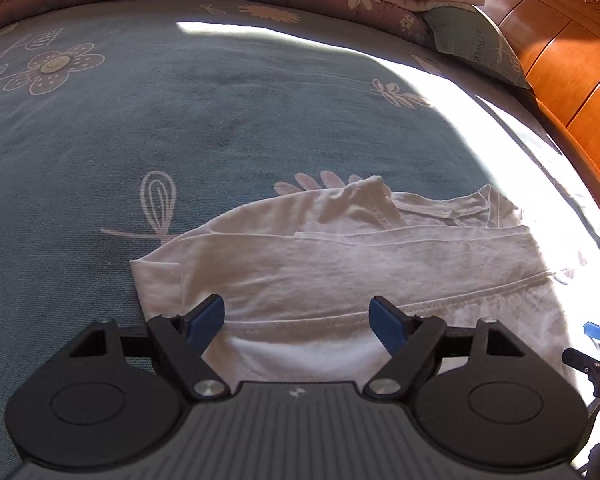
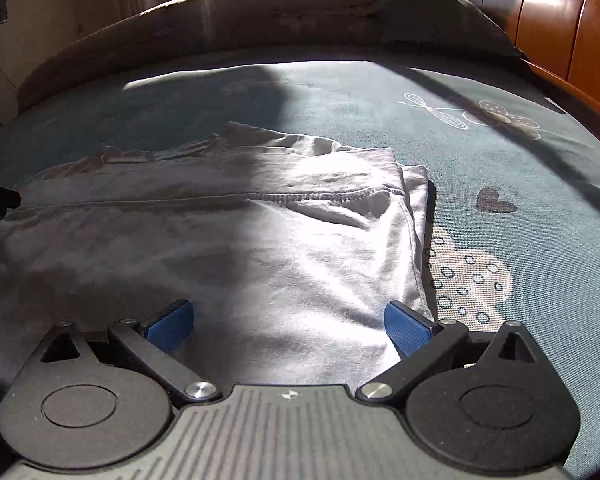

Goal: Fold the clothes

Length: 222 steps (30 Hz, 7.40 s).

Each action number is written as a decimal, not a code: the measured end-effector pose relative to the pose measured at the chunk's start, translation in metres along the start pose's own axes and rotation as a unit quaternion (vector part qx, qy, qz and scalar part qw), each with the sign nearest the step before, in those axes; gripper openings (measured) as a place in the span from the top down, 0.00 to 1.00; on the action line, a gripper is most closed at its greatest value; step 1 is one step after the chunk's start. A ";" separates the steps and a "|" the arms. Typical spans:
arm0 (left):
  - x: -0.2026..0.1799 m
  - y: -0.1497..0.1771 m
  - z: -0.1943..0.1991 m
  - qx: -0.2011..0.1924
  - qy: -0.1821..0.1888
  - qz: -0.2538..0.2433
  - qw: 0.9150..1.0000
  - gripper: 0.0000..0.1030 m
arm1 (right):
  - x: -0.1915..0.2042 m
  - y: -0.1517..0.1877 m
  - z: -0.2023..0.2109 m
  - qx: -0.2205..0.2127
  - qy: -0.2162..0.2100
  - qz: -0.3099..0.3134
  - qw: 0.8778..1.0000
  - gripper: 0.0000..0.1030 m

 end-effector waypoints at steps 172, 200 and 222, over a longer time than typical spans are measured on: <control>0.088 0.052 -0.004 0.081 0.194 0.149 0.966 0.88 | 0.138 -0.107 -0.108 0.017 -0.149 -0.040 0.988 0.00; 0.073 0.041 0.000 0.087 0.153 0.128 0.976 0.87 | 0.082 -0.038 -0.005 0.012 -0.101 -0.065 0.993 0.00; 0.064 0.034 0.006 0.095 0.130 0.134 0.978 0.92 | 0.081 -0.040 0.001 0.007 -0.109 -0.061 0.992 0.00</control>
Point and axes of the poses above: each gripper's, at about its wrist camera, not at the fingertips, and z roughly against the way its jaws point, x to its left, y to its underside, the point moved 1 cm from there along -z, roughly the way its jaws point, and after that the axes turned 1 degree about y, right-handed, at the moved point
